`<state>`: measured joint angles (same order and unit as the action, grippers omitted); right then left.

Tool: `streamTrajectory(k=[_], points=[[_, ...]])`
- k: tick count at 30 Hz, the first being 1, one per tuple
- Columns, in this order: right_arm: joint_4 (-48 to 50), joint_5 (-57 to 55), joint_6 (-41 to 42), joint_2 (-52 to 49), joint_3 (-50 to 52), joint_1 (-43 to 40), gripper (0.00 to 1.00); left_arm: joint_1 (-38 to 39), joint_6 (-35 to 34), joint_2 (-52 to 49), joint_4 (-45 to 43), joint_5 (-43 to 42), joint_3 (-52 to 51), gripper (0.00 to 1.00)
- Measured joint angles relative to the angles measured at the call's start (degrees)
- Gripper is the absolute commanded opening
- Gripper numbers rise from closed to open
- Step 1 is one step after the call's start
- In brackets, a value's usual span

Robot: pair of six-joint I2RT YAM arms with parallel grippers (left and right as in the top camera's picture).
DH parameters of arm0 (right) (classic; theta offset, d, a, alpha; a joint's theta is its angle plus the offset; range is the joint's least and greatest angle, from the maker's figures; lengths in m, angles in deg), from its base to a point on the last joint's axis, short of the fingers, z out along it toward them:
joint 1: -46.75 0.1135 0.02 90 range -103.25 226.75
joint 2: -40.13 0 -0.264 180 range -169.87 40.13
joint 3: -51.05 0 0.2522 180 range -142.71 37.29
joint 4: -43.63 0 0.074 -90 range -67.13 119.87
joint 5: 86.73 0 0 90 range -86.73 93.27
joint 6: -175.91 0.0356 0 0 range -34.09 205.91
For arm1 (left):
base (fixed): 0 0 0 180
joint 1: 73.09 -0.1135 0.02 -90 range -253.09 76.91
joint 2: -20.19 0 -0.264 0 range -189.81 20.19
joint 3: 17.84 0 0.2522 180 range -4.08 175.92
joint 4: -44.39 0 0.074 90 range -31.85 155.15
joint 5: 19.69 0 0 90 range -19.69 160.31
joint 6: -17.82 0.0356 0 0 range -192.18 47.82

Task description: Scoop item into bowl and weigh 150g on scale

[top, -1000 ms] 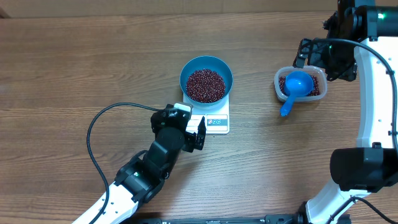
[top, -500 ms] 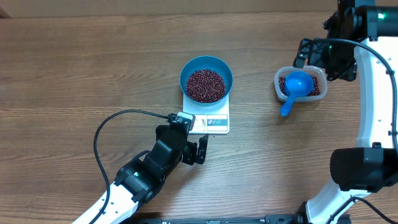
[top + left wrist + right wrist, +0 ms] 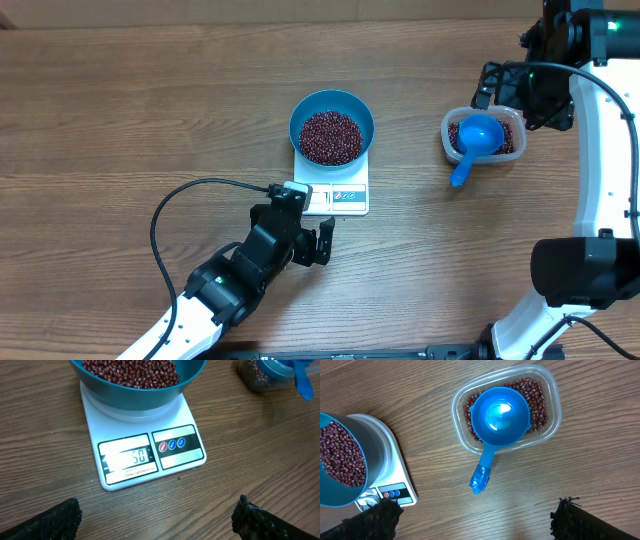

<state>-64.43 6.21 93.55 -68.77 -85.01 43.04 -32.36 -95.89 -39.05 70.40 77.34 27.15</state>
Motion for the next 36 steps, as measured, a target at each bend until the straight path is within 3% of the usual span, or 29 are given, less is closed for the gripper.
streamTrajectory(k=[36], points=[[0.0, 0.0, 0.0, 0.0, 0.0, 0.0, 1.0, 0.0, 1.8, 0.0, 3.0, 0.0, 0.0, 1.0]])
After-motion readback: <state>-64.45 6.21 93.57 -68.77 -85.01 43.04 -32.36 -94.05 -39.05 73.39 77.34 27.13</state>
